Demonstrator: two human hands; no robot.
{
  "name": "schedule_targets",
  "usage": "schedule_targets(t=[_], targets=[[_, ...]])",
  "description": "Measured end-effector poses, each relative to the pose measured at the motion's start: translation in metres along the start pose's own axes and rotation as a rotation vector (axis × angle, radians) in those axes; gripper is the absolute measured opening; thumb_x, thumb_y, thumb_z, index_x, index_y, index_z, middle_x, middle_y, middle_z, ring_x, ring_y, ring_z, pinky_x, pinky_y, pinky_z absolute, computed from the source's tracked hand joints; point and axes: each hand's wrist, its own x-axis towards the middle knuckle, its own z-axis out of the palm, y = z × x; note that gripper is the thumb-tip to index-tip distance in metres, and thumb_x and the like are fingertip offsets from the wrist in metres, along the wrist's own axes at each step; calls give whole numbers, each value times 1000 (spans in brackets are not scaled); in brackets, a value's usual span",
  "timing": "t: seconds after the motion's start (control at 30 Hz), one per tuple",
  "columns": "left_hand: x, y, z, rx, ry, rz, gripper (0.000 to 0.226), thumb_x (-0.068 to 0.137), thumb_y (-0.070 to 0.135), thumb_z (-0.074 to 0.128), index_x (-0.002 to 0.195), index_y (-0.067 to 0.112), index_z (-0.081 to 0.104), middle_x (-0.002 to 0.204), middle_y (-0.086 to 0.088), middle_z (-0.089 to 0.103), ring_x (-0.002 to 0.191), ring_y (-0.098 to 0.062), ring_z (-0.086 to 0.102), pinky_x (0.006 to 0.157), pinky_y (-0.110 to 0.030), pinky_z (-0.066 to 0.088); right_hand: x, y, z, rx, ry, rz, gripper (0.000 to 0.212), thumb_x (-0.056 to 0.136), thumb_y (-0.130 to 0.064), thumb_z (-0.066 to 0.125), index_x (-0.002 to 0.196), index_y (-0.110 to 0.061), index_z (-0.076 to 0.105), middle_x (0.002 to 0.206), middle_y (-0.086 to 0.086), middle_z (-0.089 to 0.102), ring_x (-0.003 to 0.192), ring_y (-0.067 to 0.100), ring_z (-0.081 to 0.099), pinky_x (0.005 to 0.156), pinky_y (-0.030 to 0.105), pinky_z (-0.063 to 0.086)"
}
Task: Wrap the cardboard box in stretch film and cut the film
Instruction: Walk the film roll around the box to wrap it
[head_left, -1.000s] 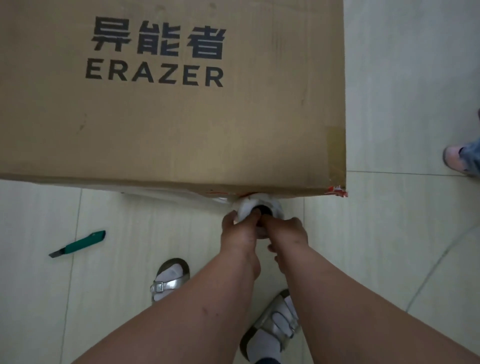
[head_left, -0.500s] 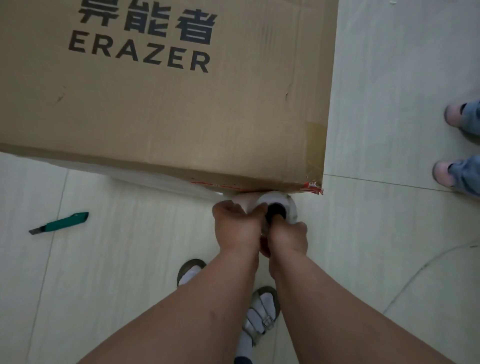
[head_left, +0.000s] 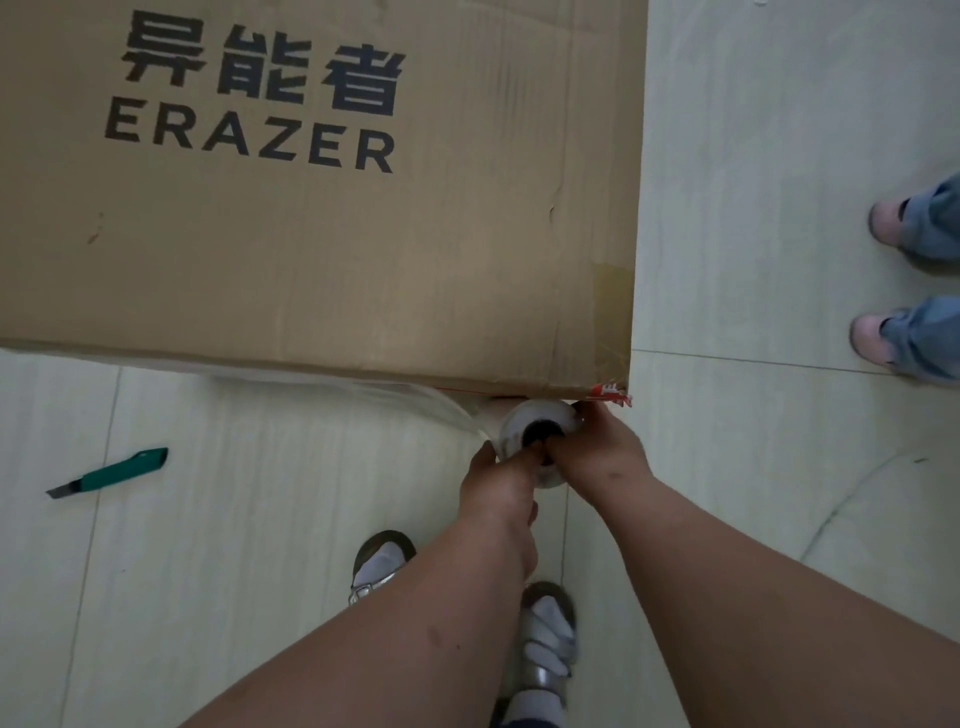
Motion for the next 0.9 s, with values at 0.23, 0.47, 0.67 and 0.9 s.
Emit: schedule_targets(t=[0.23, 0.47, 0.67, 0.9], targets=[[-3, -9, 14, -89, 40, 90, 84, 82, 9, 73, 151, 13, 26, 147, -8, 44, 129, -25, 48, 110, -39, 37, 4, 22, -5, 218, -37, 111, 32, 85, -26, 63, 105, -3, 55, 85, 16, 63, 73, 34, 69, 71, 49, 60], [-14, -29, 69, -286, 54, 18, 90, 59, 22, 85, 139, 8, 46, 128, -11, 60, 115, -24, 57, 92, -32, 43, 15, 45, -39, 445, -26, 202, 27, 86, -20, 64, 102, -1, 52, 82, 16, 61, 65, 35, 70, 65, 48, 61], [-7, -17, 116, -211, -55, 69, 20, 83, 21, 70, 103, 15, 69, 96, -8, 74, 84, -24, 68, 73, -33, 53, 42, 47, -75, 664, -288, 378, 26, 90, -28, 57, 107, -8, 61, 84, 17, 70, 65, 27, 68, 61, 36, 59], [-6, -21, 122, -341, -17, 89, 43, 85, 19, 70, 125, 31, 61, 122, 1, 64, 108, -14, 57, 85, -26, 48, 72, 21, -101, 60, -244, 76, 59, 81, -15, 65, 135, -13, 39, 115, 17, 57, 95, 33, 64, 72, 38, 57]])
